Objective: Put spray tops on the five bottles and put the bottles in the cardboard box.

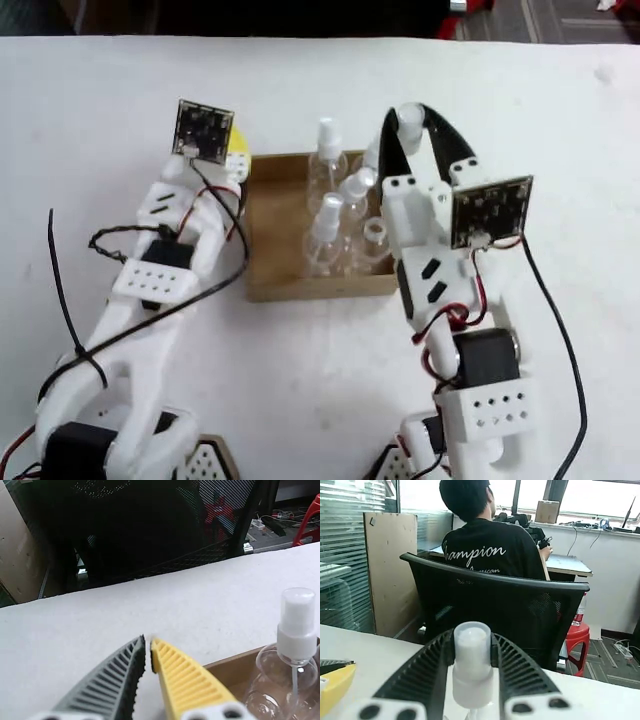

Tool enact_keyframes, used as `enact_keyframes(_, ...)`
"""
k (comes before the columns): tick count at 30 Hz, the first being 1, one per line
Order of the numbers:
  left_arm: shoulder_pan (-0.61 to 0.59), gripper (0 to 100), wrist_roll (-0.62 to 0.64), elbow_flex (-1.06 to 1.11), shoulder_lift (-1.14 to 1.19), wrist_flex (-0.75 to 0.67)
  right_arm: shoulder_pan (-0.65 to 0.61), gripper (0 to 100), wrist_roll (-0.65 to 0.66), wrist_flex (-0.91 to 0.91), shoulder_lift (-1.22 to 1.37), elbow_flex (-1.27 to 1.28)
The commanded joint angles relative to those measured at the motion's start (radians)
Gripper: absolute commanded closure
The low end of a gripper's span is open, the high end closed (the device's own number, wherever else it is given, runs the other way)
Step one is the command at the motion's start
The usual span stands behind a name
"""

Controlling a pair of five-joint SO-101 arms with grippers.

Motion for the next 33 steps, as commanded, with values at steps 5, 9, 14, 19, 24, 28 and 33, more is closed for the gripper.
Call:
enact_keyframes(5,0.008,98,-0.009,-0.005,-0.004,-0.025,-0.045,98.3,-0.006,-0.03,-0.137,0.081)
enact_keyframes(9,0.002,98,-0.009,0.006,-0.004,-0.049,-0.085,98.3,0.112,-0.165,-0.151,0.163)
enact_keyframes(14,0.005,98,-0.009,0.048,-0.005,-0.127,-0.093,98.3,0.172,-0.225,-0.15,0.21)
enact_keyframes(19,0.007,98,-0.009,0.051,-0.005,-0.135,-0.091,98.3,0.166,-0.222,-0.15,0.215)
enact_keyframes(24,0.005,98,-0.009,0.051,-0.005,-0.137,-0.096,98.3,0.166,-0.228,-0.151,0.258)
enact_keyframes(28,0.007,98,-0.009,0.051,-0.005,-0.137,-0.096,98.3,0.166,-0.228,-0.16,0.278)
enact_keyframes(33,0.007,98,-0.009,0.051,-0.005,-0.137,-0.096,98.3,0.166,-0.229,-0.156,0.31)
